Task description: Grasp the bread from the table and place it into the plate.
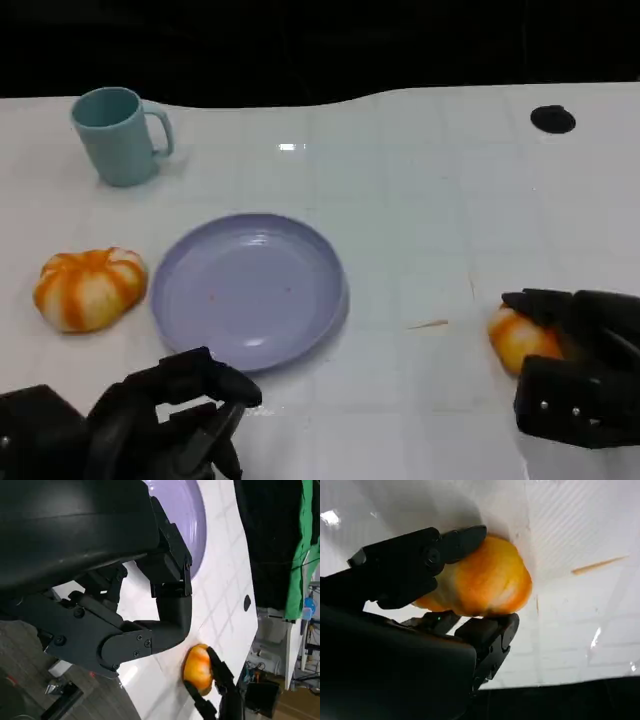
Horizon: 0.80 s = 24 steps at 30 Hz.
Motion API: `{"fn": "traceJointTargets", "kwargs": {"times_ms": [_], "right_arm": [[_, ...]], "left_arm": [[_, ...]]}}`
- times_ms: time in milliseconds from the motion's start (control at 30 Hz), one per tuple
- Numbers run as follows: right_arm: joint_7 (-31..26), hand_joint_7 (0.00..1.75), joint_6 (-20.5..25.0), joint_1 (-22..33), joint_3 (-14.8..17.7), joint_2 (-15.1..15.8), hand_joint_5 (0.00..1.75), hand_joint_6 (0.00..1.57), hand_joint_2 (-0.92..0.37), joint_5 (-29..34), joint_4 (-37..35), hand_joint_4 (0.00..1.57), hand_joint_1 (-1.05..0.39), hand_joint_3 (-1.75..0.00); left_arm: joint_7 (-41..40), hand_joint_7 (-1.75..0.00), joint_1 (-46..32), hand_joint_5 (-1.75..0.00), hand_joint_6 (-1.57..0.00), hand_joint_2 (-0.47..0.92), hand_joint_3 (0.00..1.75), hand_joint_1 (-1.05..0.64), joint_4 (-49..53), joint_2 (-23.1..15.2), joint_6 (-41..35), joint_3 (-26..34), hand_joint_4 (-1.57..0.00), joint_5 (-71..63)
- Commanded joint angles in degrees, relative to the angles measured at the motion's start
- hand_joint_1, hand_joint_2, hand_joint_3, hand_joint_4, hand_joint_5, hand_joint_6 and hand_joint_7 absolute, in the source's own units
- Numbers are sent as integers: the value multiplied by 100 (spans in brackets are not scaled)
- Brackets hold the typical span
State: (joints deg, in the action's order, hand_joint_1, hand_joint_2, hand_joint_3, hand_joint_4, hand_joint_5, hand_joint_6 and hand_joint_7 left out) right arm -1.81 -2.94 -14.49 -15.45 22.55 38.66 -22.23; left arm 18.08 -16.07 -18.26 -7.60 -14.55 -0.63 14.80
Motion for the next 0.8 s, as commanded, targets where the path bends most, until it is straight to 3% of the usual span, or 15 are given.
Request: {"fn": "traceJointTargets", "kwargs": {"times_ms": [33, 100, 167, 233, 267, 300, 400, 633, 800], "right_arm": [[-701, 5, -270, -178, 130, -64, 126, 108, -88, -140, -470, 76, -12, 0], [-1074, 10, -509, -296, 71, -35, 157, 121, -90, -81, -753, 77, -3, -2], [-1339, 18, -681, -413, 7, 0, 166, 130, -90, -13, -1004, 83, -1, -11], [-1481, 69, -791, -489, -19, 6, 173, 116, -62, -3, -1169, 87, -2, -73], [-1567, 87, -858, -525, -34, 10, 174, 110, -54, 9, -1260, 89, -2, -90], [-1646, 112, -910, -556, -48, 9, 174, 101, -48, 22, -1337, 91, -3, -99], [-1788, 138, -957, -621, -77, -2, 175, 90, -45, 49, -1469, 92, -4, -103], [-1991, 149, -999, -651, -85, -27, 175, 83, -44, 33, -1516, 90, -6, -107], [-2199, 148, -1130, -645, -88, -38, 175, 84, -42, 11, -1517, 92, -3, -108]], "left_arm": [[-17, -109, -32, -157, -84, 78, 62, -44, -42, -42, 3, 23, -82, 10], [-4, -109, -37, -156, -84, 79, 61, -44, -33, -43, 33, 24, -81, 8], [-5, -109, -34, -156, -84, 79, 60, -44, -26, -44, 41, 26, -81, 2], [-16, -109, -33, -156, -84, 80, 59, -44, -36, -41, 26, 27, -81, 2], [-23, -109, -35, -157, -84, 80, 59, -44, -45, -43, 18, 24, -81, -5], [-24, -109, -39, -157, -84, 81, 58, -44, -54, -46, 12, 23, -81, -7], [-15, -109, -41, -157, -84, 81, 57, -44, -54, -60, 35, 19, -80, -28], [-47, -109, -47, -157, -83, 83, 55, -44, -76, -46, 22, 4, -80, -55], [-40, -110, -48, -158, -83, 83, 54, -44, -58, -25, 42, 2, -79, -46]]}}
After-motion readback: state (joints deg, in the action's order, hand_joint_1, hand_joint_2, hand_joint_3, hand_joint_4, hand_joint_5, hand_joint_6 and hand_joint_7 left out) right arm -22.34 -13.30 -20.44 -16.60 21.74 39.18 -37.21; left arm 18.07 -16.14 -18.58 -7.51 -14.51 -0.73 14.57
